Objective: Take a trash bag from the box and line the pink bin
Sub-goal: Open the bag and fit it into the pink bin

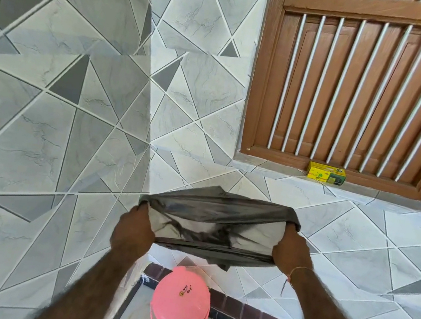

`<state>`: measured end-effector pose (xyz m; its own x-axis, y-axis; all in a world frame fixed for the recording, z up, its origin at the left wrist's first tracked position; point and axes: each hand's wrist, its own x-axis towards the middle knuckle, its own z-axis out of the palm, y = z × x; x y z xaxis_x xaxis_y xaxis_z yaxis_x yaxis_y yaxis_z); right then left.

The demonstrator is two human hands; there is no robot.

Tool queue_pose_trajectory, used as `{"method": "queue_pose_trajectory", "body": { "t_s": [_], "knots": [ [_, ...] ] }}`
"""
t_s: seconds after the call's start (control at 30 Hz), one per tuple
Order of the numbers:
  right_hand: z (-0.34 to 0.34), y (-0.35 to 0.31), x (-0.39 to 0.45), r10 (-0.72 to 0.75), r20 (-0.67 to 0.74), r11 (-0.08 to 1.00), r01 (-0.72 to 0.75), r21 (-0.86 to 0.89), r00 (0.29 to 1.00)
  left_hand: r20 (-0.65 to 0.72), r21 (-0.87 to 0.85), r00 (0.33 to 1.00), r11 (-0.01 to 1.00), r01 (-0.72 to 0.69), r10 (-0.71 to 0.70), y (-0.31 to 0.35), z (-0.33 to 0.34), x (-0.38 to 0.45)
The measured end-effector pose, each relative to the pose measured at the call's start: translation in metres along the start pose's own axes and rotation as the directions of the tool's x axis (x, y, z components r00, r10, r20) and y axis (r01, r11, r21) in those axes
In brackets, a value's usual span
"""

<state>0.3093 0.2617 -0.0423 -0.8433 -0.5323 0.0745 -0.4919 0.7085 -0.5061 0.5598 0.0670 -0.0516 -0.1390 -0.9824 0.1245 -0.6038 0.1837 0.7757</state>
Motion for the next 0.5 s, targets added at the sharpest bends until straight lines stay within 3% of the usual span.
{"method": "queue_pose_trajectory", "body": {
  "t_s": [0.07, 0.13, 0.2, 0.23, 0.27, 0.33, 0.4, 0.43, 0.47, 0.5],
  "knots": [
    [0.005, 0.002, -0.004, -0.013, 0.028, 0.999, 0.014, -0.047, 1.0, -0.011, -0.244, 0.986, 0.957, 0.158, -0.166, -0.009, 0.002, 0.002],
    [0.011, 0.004, -0.007, -0.02, 0.026, 0.998, 0.022, -0.051, 0.999, 0.03, -0.534, 0.97, 0.816, 0.219, -0.24, -0.009, 0.001, 0.004],
    [0.017, 0.005, -0.009, -0.027, 0.029, 0.999, 0.028, -0.029, 0.999, 0.13, -0.792, 0.924, 0.523, 0.316, -0.361, -0.001, -0.002, -0.001],
    [0.02, 0.005, -0.008, -0.021, 0.029, 1.0, 0.021, -0.004, 0.999, 0.16, -0.833, 0.899, 0.434, 0.344, -0.407, 0.004, -0.003, -0.002],
    [0.022, 0.004, -0.007, -0.007, 0.031, 0.999, 0.006, 0.034, 0.999, 0.138, -0.828, 0.894, 0.445, 0.34, -0.425, 0.008, -0.005, -0.001],
    [0.023, 0.003, -0.002, 0.032, 0.025, 0.987, -0.036, 0.159, 0.999, -0.006, -0.732, 0.939, 0.641, 0.23, -0.344, 0.01, -0.007, -0.003],
    [0.022, 0.003, 0.004, 0.087, 0.016, 0.949, -0.088, 0.303, 0.996, -0.085, -0.422, 0.996, 0.907, -0.01, -0.029, 0.006, -0.01, -0.006],
    [0.021, 0.005, 0.008, 0.094, 0.008, 0.939, -0.091, 0.332, 0.996, -0.025, -0.179, 0.989, 0.972, -0.15, 0.148, 0.002, -0.01, -0.005],
    [0.019, 0.007, 0.011, 0.083, 0.003, 0.945, -0.08, 0.318, 0.997, 0.076, 0.059, 0.95, 0.949, -0.309, 0.304, -0.002, -0.01, -0.003],
    [0.018, 0.01, 0.014, 0.063, -0.002, 0.957, -0.06, 0.285, 0.998, 0.2, 0.25, 0.897, 0.864, -0.437, 0.395, -0.004, -0.011, -0.001]
  ]
}}
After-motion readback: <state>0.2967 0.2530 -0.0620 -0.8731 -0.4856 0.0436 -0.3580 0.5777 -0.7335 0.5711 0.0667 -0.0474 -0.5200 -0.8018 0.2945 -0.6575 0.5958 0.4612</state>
